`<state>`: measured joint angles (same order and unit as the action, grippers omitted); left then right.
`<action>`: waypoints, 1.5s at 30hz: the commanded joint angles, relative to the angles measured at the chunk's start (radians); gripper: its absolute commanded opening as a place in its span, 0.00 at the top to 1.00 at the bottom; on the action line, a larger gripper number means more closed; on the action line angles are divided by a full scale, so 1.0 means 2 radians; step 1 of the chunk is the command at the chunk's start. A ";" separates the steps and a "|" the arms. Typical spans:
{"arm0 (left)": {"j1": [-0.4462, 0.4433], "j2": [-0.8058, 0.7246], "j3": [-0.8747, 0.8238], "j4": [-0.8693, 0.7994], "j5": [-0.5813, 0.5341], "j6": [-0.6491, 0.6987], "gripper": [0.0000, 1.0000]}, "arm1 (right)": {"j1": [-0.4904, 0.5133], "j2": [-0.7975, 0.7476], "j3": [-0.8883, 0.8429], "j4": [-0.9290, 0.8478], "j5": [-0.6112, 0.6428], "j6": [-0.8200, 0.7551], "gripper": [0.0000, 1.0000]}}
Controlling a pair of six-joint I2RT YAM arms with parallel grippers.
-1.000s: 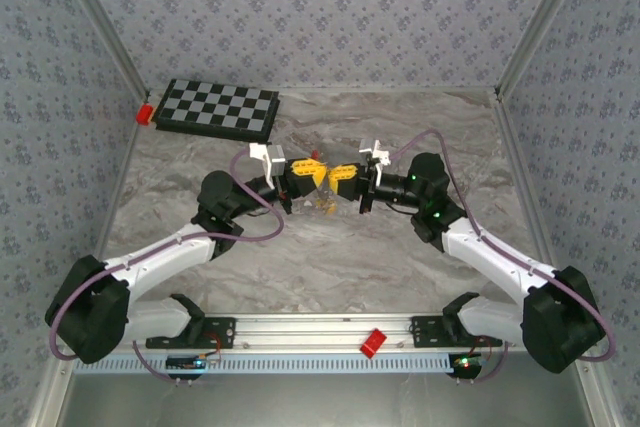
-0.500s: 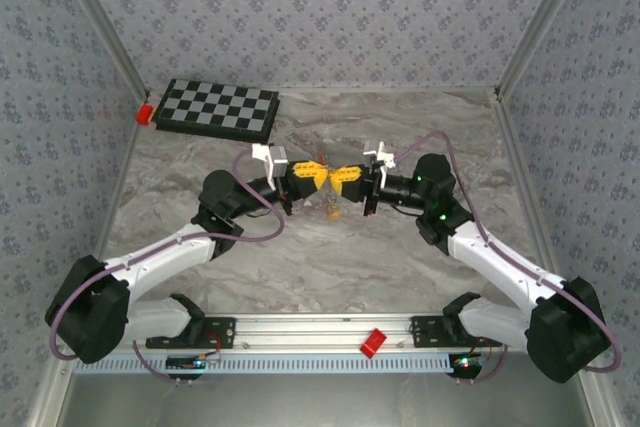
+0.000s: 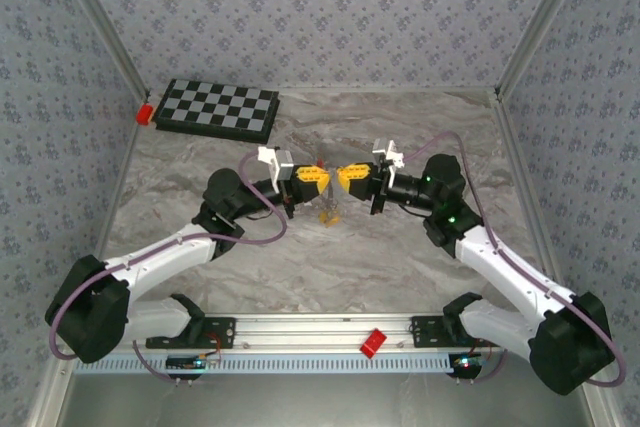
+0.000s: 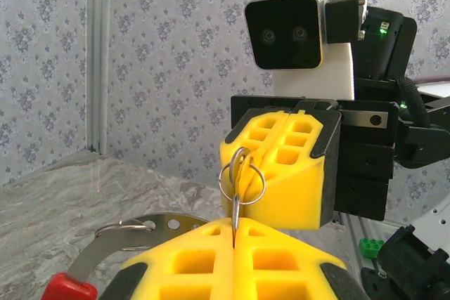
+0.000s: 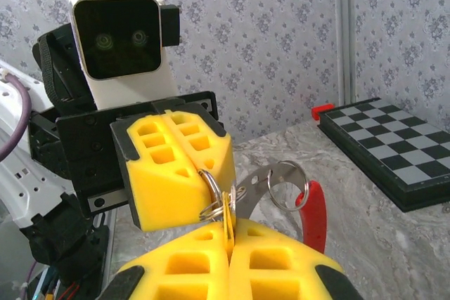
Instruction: Put the keys on the keyring
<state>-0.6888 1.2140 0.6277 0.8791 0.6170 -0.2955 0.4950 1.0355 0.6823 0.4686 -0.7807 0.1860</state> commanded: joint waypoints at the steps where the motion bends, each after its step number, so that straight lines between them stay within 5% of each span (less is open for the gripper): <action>1: 0.001 0.004 0.018 -0.006 0.007 0.015 1.00 | -0.008 -0.012 0.006 -0.001 0.008 -0.009 1.00; 12: 0.001 0.009 0.021 -0.027 -0.005 0.021 0.98 | -0.012 -0.012 0.015 -0.020 0.013 -0.014 1.00; 18: 0.005 0.003 0.023 -0.029 -0.015 0.015 0.73 | -0.016 -0.014 0.027 -0.073 0.043 -0.034 1.00; 26: 0.016 -0.016 0.019 -0.042 -0.031 0.005 0.63 | -0.021 -0.012 0.031 -0.115 0.082 -0.054 1.00; 36: 0.023 -0.052 -0.006 -0.052 -0.088 -0.001 0.02 | -0.031 0.037 0.043 -0.110 0.121 -0.056 1.00; 45: 0.028 -0.075 -0.025 -0.070 -0.132 -0.003 0.00 | -0.048 0.152 0.114 -0.083 0.160 -0.049 1.00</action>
<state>-0.6407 1.0935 0.5926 0.7357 0.3973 -0.2974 0.4149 1.2842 0.8268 0.2436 -0.5045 0.0853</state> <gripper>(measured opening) 0.994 0.040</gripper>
